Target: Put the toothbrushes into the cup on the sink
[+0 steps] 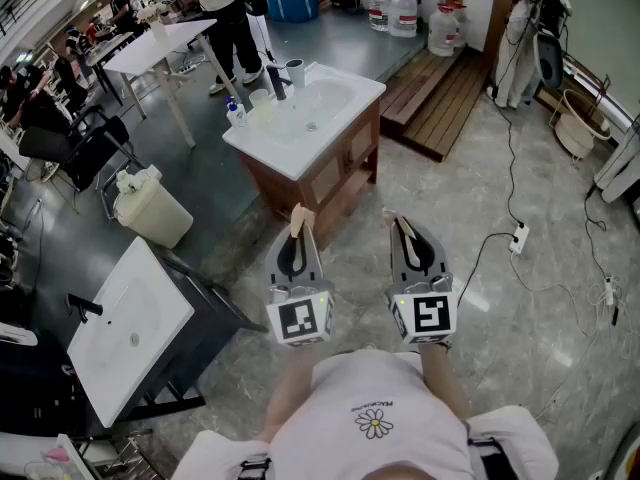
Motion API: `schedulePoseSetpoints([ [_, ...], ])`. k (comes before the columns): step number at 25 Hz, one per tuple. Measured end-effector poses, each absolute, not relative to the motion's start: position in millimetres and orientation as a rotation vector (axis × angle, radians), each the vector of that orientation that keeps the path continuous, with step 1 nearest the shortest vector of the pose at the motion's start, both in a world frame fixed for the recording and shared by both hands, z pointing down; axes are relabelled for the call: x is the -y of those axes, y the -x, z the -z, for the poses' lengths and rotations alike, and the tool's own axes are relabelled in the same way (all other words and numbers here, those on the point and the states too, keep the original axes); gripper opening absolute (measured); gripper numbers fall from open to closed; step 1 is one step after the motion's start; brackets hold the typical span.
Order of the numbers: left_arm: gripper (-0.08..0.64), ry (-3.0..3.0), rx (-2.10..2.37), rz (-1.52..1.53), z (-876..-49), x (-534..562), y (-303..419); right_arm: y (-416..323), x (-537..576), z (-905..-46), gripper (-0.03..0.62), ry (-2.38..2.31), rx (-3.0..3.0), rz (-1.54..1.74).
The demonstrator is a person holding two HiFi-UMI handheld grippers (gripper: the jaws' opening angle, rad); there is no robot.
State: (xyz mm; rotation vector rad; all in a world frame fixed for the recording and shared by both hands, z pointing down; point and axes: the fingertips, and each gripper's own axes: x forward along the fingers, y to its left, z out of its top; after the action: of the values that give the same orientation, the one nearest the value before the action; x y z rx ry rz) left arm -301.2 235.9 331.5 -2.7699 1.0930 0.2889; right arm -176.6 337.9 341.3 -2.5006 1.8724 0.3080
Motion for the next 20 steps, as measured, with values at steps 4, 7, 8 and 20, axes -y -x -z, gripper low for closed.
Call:
schedulePoseSetpoints([
  [4, 0.02, 2.749, -1.067, -0.22, -339.7, -233.4, 299.8, 174.8, -336.6, -346.0, 0.029, 2.491, -1.873, -0.294],
  [7, 0.02, 2.74, -1.073, -0.198, -343.0, -230.5, 299.2, 172.4, -335.2, -350.0, 0.029, 2.494, -1.884, -0.282],
  [8, 0.021, 2.741, -1.075, -0.2, -343.7, -229.1, 298.8, 171.9, -334.3, -351.1, 0.029, 2.494, -1.889, -0.277],
  [20, 0.021, 2.759, -1.073, -0.176, -350.0, -216.2, 284.7, 157.9, -320.5, -359.3, 0.029, 2.484, -1.897, -0.246],
])
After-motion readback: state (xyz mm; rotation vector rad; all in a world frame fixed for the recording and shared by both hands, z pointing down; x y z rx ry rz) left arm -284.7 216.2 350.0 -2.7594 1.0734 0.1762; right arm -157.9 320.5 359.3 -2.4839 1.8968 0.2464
